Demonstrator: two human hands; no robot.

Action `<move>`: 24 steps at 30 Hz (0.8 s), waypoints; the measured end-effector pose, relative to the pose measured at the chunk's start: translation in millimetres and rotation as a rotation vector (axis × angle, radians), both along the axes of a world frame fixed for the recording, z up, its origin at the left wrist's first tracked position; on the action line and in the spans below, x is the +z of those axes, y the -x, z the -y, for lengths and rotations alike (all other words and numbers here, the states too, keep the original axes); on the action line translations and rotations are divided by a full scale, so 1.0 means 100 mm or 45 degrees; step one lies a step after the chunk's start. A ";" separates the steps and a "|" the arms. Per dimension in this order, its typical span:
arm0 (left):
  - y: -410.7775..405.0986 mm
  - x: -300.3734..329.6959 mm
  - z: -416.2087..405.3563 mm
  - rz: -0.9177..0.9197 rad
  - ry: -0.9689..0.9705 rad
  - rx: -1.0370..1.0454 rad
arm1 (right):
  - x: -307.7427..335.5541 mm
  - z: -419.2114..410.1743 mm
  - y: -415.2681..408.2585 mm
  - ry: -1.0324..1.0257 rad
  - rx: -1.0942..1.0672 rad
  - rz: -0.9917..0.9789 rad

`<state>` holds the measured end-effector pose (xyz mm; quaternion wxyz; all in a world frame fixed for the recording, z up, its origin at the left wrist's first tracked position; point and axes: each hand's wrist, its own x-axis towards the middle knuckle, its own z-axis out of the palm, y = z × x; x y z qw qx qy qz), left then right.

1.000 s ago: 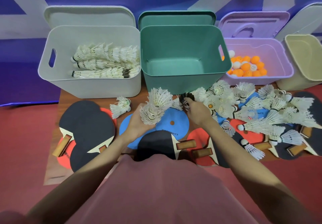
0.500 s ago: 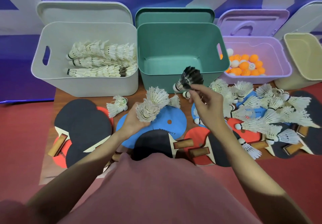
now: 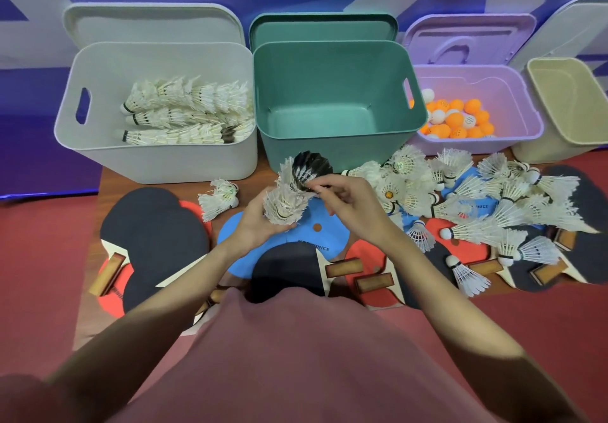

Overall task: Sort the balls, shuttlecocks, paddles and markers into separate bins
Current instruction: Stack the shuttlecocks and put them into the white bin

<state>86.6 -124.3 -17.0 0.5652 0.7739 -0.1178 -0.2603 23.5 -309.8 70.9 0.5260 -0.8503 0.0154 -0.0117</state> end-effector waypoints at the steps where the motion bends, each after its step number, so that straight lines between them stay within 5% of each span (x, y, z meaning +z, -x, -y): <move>1: 0.00 0.00 0.00 -0.014 0.009 -0.003 | 0.01 0.01 0.01 -0.016 0.003 0.032; 5: 0.01 0.07 0.04 0.002 0.023 0.041 | -0.01 0.18 0.05 -0.097 -0.207 0.165; 7: 0.01 0.14 0.06 -0.005 0.036 0.049 | -0.17 0.33 0.04 0.094 -0.361 0.158; 14: -0.04 0.18 0.04 0.035 0.032 0.075 | -0.86 0.73 -0.26 0.680 -0.528 -0.477; 24: 0.00 0.13 -0.05 0.027 -0.001 0.120 | -0.96 0.67 -0.30 0.474 -0.719 -0.260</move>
